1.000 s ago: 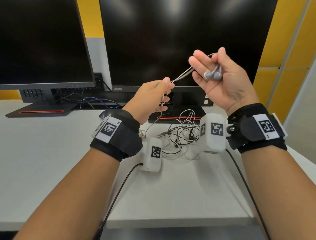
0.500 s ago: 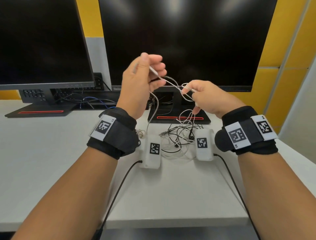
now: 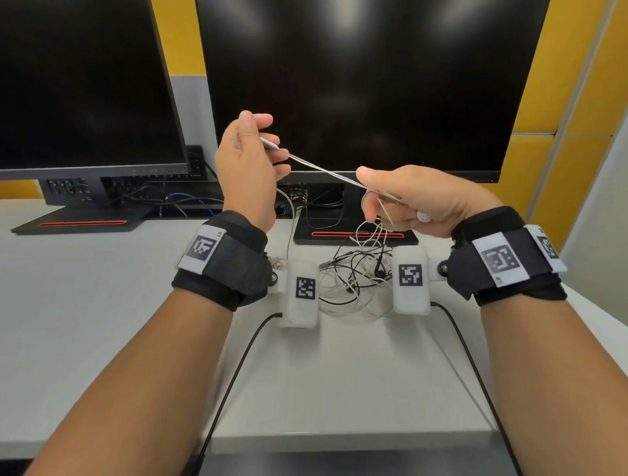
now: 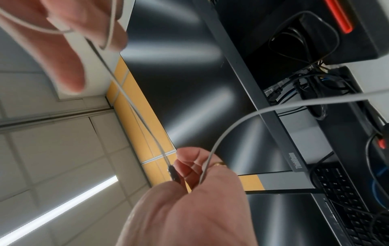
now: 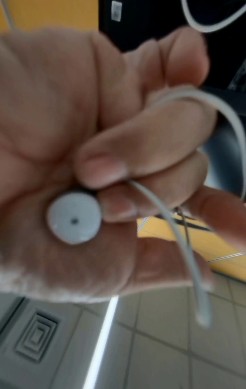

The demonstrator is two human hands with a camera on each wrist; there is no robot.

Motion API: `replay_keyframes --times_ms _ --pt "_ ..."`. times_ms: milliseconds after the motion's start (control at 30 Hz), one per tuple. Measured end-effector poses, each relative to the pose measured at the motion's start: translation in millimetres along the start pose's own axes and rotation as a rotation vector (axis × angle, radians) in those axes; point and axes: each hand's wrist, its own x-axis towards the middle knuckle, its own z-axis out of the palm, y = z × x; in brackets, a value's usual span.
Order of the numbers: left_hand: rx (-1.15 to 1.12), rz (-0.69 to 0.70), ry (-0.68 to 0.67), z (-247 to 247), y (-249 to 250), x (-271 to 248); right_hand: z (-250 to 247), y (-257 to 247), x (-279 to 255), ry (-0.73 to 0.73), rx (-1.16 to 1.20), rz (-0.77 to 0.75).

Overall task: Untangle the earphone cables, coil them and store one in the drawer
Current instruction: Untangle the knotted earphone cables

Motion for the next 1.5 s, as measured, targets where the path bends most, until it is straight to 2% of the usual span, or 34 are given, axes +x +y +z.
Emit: replay_keyframes --times_ms 133,333,500,700,800,933,1100,1233,1333,1500 --pt "0.050 -0.049 0.023 1 -1 0 -2 1 -1 0.043 -0.023 -0.094" --pt "0.166 -0.136 -0.085 2 -3 -4 -5 1 3 0.224 0.250 -0.193" --pt "0.402 -0.118 -0.375 6 -1 -14 1 1 4 0.201 0.180 -0.138" --pt "0.432 -0.137 -0.809 8 7 -23 5 -1 3 0.103 0.167 -0.154" --pt "0.420 -0.145 -0.891 7 5 -25 5 -1 3 0.116 0.170 -0.178" --pt "0.394 -0.144 -0.942 7 1 -26 4 -1 2 0.090 0.175 -0.199" --pt "0.391 -0.132 -0.954 9 0 -28 6 -3 0 0.028 0.321 -0.261" --pt "0.315 -0.143 -0.886 8 6 -27 4 -1 2 0.063 0.317 -0.208" --pt "0.224 -0.168 -0.832 8 10 -26 3 1 3 0.017 0.287 -0.184" --pt "0.292 -0.113 -0.738 8 8 -25 8 1 5 -0.033 0.267 -0.161"
